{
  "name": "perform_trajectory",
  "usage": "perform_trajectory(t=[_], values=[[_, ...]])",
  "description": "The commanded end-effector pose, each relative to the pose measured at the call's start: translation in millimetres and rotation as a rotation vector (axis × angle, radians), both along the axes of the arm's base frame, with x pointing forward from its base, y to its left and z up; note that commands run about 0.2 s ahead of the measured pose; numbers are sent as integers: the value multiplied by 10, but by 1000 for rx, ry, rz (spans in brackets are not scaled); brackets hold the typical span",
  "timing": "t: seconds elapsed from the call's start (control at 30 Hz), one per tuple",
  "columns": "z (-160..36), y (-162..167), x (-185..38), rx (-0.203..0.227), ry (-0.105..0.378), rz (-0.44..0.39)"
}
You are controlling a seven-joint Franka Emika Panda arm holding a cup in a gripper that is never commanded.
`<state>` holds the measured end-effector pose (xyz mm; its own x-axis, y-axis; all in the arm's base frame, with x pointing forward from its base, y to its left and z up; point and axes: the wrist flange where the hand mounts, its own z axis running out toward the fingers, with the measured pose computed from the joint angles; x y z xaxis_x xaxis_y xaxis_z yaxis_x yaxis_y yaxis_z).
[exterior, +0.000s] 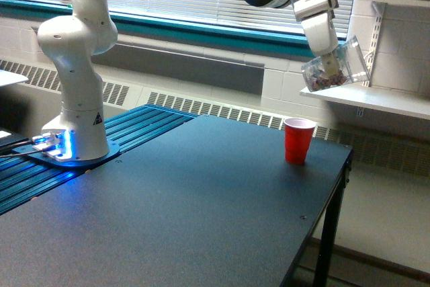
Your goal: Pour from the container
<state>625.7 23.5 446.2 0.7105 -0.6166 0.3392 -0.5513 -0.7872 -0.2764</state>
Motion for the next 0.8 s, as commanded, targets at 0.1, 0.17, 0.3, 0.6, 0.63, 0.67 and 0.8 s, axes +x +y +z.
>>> perform_trajectory(t=[0.1,0.17,0.3,0.6,0.63,0.67,0.8], values=[[62,-307,-53,128,-20,-73],[35,-277,-107,162,-17,-78],[102,-194,-225,232,-33,-82],[168,171,-410,346,-56,-152],[159,232,-428,354,-56,-156],[144,312,-450,364,-53,-157],[73,585,-525,398,-31,-149]])
